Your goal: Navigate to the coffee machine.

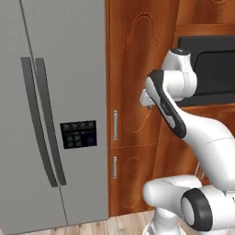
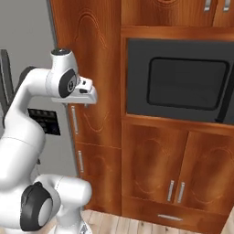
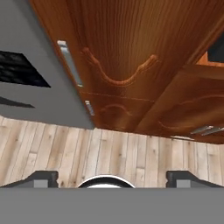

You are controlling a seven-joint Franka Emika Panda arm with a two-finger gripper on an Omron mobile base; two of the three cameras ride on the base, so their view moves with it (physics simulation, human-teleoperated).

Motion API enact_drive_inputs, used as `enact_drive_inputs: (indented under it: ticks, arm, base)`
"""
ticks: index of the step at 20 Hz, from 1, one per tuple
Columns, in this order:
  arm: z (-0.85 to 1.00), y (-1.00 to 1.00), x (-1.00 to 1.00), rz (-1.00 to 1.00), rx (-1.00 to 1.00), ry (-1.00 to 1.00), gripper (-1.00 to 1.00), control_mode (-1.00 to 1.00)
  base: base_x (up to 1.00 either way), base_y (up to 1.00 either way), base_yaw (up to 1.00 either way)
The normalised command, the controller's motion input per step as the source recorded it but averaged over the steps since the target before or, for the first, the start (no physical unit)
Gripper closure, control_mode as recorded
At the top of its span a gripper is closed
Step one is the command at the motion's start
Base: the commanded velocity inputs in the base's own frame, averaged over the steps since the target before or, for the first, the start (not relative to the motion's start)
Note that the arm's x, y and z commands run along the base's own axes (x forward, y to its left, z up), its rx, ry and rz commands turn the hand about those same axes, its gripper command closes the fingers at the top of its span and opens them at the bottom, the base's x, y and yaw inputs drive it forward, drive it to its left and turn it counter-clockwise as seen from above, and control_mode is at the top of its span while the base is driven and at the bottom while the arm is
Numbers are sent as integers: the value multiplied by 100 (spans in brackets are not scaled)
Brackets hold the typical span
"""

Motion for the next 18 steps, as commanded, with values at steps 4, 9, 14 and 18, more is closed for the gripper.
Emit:
enact_drive_inputs:
  ticks: [4,9,14,18]
  arm:
    - [0,0,0,0,0,0,-100,100]
    - [0,0,0,0,0,0,-100,100]
    - [0,0,0,0,0,0,-100,100]
    - [0,0,0,0,0,0,-100,100]
  base:
    - [-23,23,78]
    - [-11,36,92]
    - [-6,27,96]
    - [-5,28,95]
